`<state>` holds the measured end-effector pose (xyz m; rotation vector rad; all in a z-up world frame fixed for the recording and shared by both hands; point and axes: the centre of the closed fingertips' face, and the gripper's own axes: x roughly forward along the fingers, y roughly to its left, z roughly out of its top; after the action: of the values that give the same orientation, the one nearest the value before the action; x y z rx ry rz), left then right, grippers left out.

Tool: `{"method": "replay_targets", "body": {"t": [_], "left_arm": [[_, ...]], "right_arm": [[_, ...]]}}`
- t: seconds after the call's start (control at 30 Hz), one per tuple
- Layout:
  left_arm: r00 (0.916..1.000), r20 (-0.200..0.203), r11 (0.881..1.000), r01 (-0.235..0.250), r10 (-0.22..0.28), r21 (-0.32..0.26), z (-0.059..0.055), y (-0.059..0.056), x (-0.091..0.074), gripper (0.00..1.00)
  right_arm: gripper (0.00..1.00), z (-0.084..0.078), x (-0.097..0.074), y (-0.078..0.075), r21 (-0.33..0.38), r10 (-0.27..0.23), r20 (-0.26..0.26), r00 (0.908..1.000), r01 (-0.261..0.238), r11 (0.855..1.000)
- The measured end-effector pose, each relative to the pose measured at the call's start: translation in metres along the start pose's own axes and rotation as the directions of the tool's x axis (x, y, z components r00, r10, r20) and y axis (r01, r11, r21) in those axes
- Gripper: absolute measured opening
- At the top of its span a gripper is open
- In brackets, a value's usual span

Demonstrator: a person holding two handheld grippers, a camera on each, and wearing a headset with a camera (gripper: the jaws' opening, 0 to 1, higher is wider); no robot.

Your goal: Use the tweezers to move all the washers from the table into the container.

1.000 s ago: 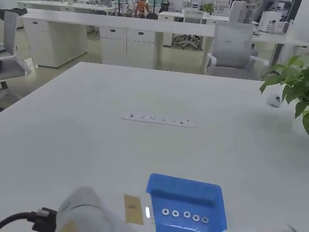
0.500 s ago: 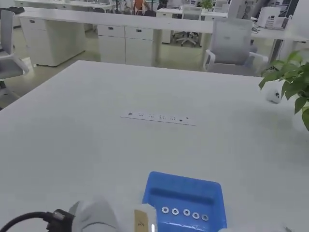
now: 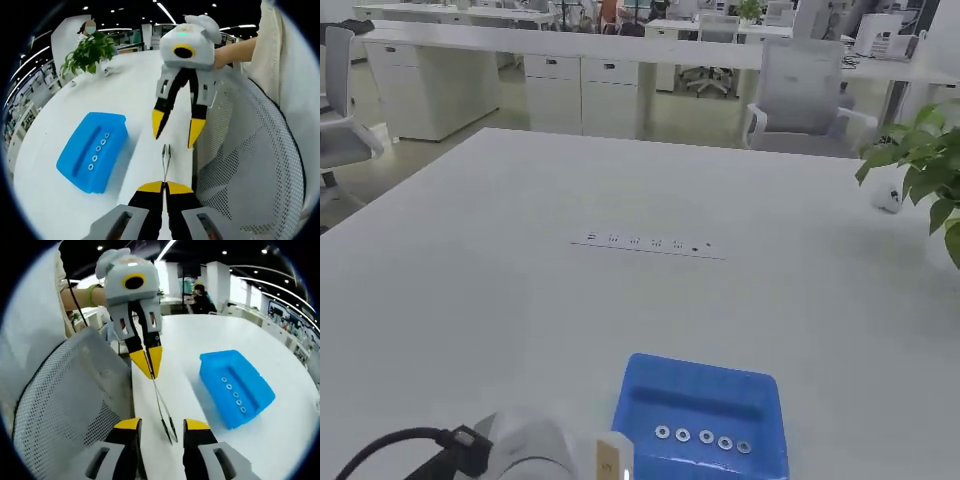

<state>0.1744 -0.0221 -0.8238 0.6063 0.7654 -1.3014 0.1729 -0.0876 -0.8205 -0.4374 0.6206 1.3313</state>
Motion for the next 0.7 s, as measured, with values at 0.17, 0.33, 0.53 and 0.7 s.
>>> {"method": "replay_targets", "body": {"t": [0.17, 0.33, 0.53, 0.7], "left_arm": [[0.997, -0.077, 1.0, 0.014, -0.014, 0.002, -0.016, 0.003, 0.009, 0.0], [0.9928, -0.119, 1.0, 0.011, -0.011, -0.001, -0.026, 0.008, 0.02, 0.0], [0.9763, -0.215, 0.999, 0.028, -0.023, 0.019, -0.034, 0.011, 0.029, 0.0], [0.9646, -0.262, 0.999, 0.043, -0.033, 0.033, -0.036, 0.014, 0.033, 0.0]], "right_arm": [[0.47, 0.0, -0.052, -0.02, 0.057, -0.185, 0.097, 0.9779, 0.18, 0.982], [0.6, 0.009, -0.096, -0.044, 0.111, -0.356, 0.237, 0.9038, 0.339, 0.934], [0.8, 0.017, -0.13, -0.06, 0.176, -0.465, 0.369, 0.8045, 0.431, 0.885], [0.8, 0.013, -0.136, -0.06, 0.226, -0.481, 0.385, 0.7876, 0.426, 0.876]]}}
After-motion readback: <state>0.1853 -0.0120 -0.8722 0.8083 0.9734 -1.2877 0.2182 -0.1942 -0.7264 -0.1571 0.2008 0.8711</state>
